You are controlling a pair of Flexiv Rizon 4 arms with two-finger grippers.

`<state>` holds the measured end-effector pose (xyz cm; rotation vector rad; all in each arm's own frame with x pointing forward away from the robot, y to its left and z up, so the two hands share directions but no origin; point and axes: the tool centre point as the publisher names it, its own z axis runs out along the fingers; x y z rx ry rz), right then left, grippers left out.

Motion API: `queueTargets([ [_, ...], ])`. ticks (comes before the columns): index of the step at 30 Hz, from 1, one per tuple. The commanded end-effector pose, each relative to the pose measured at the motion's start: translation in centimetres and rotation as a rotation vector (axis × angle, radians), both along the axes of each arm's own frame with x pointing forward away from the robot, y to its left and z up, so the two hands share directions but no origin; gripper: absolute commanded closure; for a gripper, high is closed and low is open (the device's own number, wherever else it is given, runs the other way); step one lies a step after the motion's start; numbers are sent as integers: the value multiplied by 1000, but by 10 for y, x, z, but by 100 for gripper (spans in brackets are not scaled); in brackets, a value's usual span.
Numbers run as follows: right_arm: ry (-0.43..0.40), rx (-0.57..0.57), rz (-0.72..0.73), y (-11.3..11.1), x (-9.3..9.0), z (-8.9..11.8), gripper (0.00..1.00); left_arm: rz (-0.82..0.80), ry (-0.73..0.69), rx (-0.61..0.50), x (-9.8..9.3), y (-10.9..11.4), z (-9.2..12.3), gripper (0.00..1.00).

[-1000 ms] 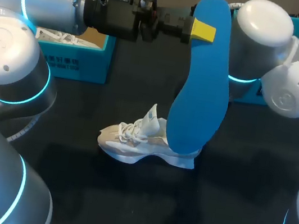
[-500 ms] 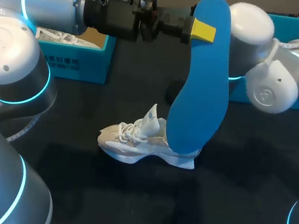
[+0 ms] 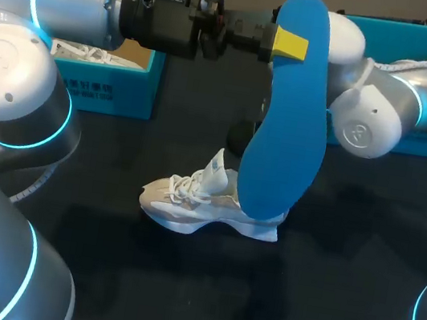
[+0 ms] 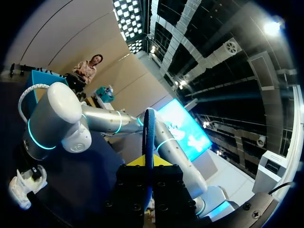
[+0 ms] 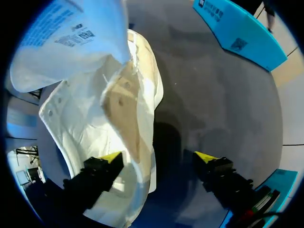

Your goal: Take the shoe out of the shoebox, open the shoe tongue, remove and reinsert the insole, then place the shoe into the shoebox

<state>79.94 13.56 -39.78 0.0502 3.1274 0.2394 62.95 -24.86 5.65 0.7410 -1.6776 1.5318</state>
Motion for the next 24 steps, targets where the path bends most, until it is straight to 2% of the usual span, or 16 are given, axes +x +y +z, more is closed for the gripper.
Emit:
queueTargets([
  [1,16,-4,5,4,5,-6,50,2,0,2,-1,0,-1,100],
  [7,64,-4,39,6,1,-11,59,2,0,2,-1,0,-1,100],
  [8,78,-4,42,6,-1,-13,63,2,0,2,-1,0,-1,100],
  [11,104,1,51,6,-4,-16,79,2,0,2,-1,0,-1,100],
  [12,108,3,53,6,-5,-17,87,2,0,2,-1,0,-1,100],
  [13,111,4,51,6,-7,-17,100,2,0,2,-1,0,-1,100],
  [24,132,16,12,14,-33,5,100,2,0,2,-1,0,-1,100],
])
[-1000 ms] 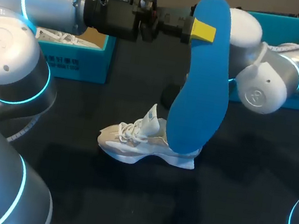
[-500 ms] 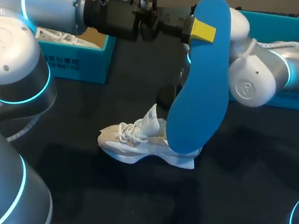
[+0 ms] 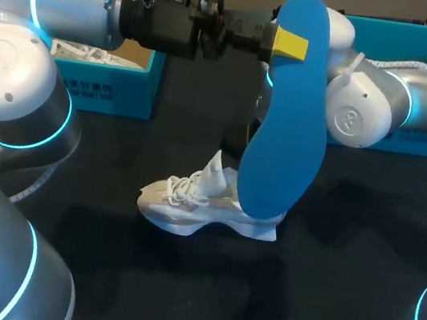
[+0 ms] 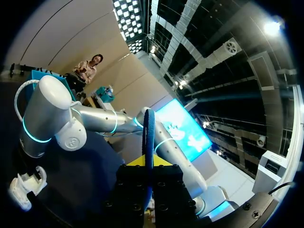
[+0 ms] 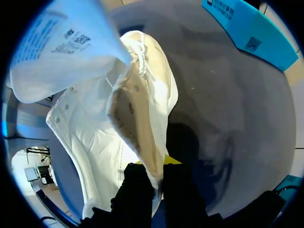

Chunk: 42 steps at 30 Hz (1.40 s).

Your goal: Take the shoe out of the shoebox, open the shoe tongue, remove and reinsert the insole, then place the shoe into the shoebox

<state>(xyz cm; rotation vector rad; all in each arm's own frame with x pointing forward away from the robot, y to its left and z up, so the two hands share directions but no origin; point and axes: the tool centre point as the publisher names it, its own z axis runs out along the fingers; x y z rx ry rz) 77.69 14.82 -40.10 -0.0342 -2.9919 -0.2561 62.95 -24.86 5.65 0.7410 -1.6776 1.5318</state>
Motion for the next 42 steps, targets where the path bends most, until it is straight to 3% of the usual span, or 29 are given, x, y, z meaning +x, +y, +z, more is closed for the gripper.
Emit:
queueTargets([
  [1,-7,-6,-11,1,-12,10,100,2,0,2,-1,0,-1,100],
  [7,16,10,-105,0,-20,23,100,2,0,2,-1,0,-1,100],
  [15,63,140,-394,-2,-42,31,100,2,0,2,-1,0,-1,100],
  [16,18,164,-400,0,-44,33,100,2,0,2,-1,0,-1,100],
  [30,18,164,-400,0,-44,33,100,2,0,2,-1,0,-1,100],
  [36,157,124,-703,-3,-52,35,100,2,0,2,-1,0,-1,100],
  [42,195,149,-951,-2,-62,29,100,2,0,2,-1,0,-1,100],
])
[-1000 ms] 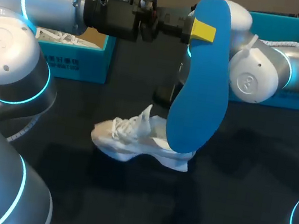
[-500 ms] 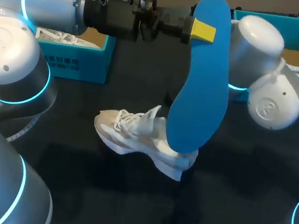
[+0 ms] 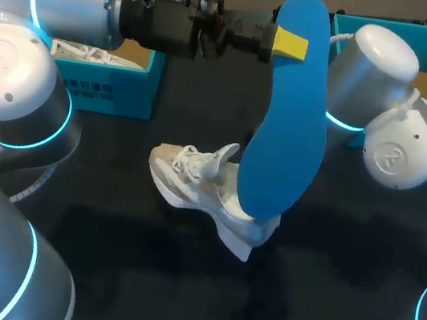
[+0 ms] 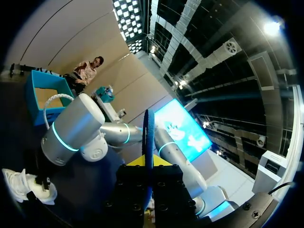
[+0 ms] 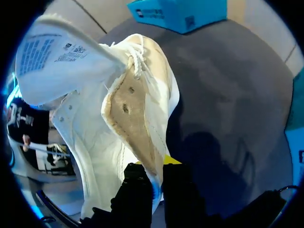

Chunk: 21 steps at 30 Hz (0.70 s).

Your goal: Take the shoe out of the shoebox, open the shoe tongue, remove and reinsert the insole, then place the shoe into the shoebox

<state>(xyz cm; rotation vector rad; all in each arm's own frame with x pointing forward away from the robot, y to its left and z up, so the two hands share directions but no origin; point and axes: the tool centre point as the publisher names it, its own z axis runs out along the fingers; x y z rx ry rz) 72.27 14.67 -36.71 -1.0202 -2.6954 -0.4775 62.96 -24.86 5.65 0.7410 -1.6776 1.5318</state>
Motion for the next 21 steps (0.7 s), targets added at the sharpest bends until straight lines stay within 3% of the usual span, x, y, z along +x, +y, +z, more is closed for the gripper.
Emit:
queueTargets([
  [1,71,-2,-319,0,-10,-5,100,2,0,2,-1,0,-1,100],
  [7,93,-29,-582,-1,-27,0,100,2,0,2,-1,0,-1,100],
  [12,144,-33,-777,-1,-38,1,100,2,0,2,-1,0,-1,100],
  [15,198,-93,-876,1,-45,6,100,2,0,2,-1,0,-1,100],
  [21,208,-117,-900,2,-48,9,100,2,0,2,-1,0,-1,100],
])
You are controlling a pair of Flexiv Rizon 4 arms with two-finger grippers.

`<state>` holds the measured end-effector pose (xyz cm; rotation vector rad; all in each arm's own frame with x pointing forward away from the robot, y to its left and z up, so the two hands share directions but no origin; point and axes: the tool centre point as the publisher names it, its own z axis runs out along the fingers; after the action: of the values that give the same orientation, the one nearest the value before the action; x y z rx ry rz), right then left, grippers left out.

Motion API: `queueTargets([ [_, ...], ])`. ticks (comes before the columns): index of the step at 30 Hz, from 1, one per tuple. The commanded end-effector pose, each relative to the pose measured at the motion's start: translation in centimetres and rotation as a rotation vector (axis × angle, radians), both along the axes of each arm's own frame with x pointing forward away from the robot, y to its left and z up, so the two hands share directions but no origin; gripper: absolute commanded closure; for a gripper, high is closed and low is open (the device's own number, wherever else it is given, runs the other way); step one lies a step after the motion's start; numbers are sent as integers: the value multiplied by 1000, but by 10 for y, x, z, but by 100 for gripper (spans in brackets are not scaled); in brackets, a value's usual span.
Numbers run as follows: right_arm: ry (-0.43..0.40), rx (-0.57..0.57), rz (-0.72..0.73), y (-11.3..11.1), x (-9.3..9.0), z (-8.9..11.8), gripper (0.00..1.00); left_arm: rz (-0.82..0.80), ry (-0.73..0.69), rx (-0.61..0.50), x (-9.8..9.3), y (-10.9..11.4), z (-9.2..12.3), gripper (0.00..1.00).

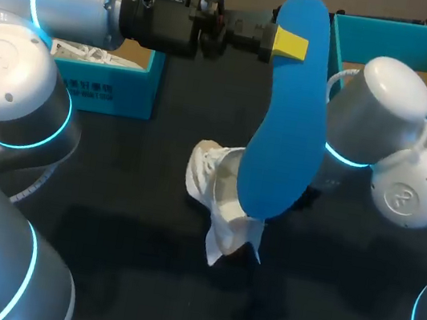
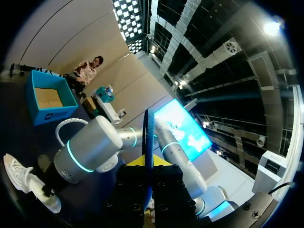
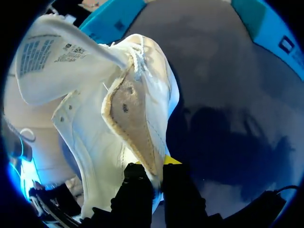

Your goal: Take the shoe out of the shoebox, open the shoe tongue, remove and reinsert the insole, then place the shoe into the shoebox

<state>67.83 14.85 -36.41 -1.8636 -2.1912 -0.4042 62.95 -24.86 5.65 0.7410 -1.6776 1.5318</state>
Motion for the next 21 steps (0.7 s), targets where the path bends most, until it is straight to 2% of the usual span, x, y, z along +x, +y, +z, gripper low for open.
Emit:
queueTargets([
  [1,59,-70,-243,1,-4,6,100,2,0,2,-1,0,-1,100],
  [10,59,-70,-243,1,-4,6,100,2,0,2,-1,0,-1,100],
  [16,-20,-162,-253,12,-4,-7,100,2,0,2,-1,0,-1,100],
  [21,-74,-175,-271,21,-11,-13,100,2,0,2,-1,0,-1,100],
])
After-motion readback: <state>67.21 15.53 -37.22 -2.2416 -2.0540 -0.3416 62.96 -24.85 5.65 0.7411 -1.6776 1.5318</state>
